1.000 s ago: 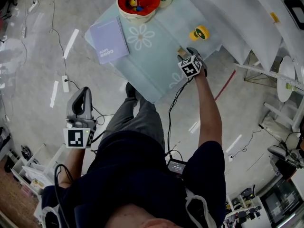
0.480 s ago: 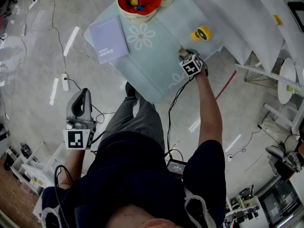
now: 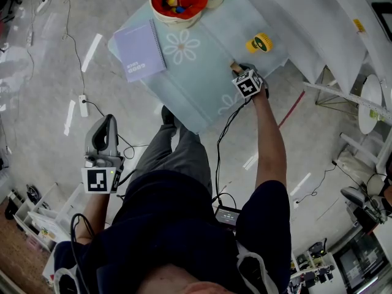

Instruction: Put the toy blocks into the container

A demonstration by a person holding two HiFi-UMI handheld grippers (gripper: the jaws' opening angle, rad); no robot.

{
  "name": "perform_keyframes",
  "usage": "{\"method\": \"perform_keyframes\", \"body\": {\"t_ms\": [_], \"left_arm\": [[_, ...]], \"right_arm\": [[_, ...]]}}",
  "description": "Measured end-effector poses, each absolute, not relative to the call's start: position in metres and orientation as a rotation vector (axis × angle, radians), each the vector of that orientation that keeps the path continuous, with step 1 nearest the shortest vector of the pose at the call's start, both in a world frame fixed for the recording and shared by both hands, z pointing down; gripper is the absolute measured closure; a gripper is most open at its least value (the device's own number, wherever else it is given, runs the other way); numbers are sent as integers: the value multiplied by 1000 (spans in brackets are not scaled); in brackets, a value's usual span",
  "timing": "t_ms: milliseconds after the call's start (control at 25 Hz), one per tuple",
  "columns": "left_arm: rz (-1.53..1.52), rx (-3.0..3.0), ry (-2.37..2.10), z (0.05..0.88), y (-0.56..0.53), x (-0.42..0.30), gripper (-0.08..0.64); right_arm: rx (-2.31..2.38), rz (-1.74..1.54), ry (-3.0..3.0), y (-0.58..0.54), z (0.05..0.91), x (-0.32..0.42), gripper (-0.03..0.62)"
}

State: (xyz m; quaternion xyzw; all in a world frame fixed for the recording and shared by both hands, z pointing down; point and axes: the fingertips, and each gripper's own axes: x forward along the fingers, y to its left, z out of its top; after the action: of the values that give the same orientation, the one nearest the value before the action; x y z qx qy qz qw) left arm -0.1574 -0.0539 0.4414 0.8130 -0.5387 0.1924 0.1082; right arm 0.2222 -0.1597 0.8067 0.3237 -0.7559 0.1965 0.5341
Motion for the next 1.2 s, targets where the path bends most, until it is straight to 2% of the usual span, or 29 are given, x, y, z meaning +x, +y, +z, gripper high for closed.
{"method": "perform_keyframes", "body": {"t_ms": [320, 1200], "left_arm": [[538, 2400, -1585, 440, -55, -155, 558], [460, 2441, -1571, 430, -55, -150, 558]], "right_arm": [[881, 460, -1825, -163, 781, 219, 444], [1098, 277, -2022, -208, 588, 161, 443]]}}
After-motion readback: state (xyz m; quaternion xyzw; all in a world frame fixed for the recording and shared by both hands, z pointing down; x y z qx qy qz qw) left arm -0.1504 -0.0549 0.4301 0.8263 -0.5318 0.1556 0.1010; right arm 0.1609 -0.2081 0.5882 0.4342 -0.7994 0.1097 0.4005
